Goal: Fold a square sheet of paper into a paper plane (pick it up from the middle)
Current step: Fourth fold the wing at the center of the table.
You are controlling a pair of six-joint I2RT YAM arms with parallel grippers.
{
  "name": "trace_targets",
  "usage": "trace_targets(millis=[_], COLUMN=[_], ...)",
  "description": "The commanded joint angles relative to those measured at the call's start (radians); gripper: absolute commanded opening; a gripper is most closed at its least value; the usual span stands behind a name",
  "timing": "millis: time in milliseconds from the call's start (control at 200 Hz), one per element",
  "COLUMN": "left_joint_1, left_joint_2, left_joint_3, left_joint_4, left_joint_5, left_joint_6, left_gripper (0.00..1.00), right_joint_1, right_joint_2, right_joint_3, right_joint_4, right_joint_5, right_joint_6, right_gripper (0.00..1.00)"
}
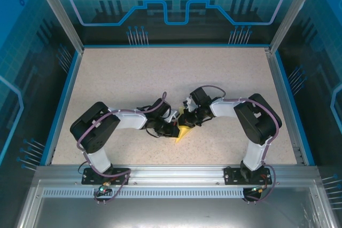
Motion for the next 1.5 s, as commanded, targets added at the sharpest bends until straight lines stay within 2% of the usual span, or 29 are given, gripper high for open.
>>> trace_targets(millis=[0, 175, 305, 880, 1100, 1495], left_joint_1=[-0.008, -0.012, -0.013, -0.02, -0.024, -0.048], left_joint_2=[0.017, 0.028, 0.028, 0.018, 0.014, -0.005], left_joint_3=[0.017, 0.013, 0.01, 0.011, 0.016, 0.028], left_joint_4=[-0.048, -0.045, -0.046, -0.054, -0.058, -0.087], left_joint_5=[-0.038, -0.038, -0.038, -0.045, -0.044, -0.051], left_joint_6=[0.038, 0.038, 0.039, 0.047, 0.05, 0.045], left_gripper=[0.0, 0.0, 0.0, 0.0, 0.0, 0.0], right_joint_1=[0.011, -0.017, -0.046, -0.075, -0.076, -0.079], right_joint_2=[-0.012, -0.078, -0.118, -0.003, 0.046, 0.077], right_joint_3=[0.013, 0.013, 0.014, 0.088, 0.124, 0.142], right_joint_4=[-0.021, -0.061, -0.095, -0.056, -0.12, -0.18], right_joint_5=[-0.028, -0.01, 0.005, 0.014, 0.09, 0.133], right_joint_6=[-0.013, -0.026, -0.047, -0.042, -0.07, -0.118], right_gripper=[0.15, 0.25, 0.26, 0.22, 0.22, 0.21])
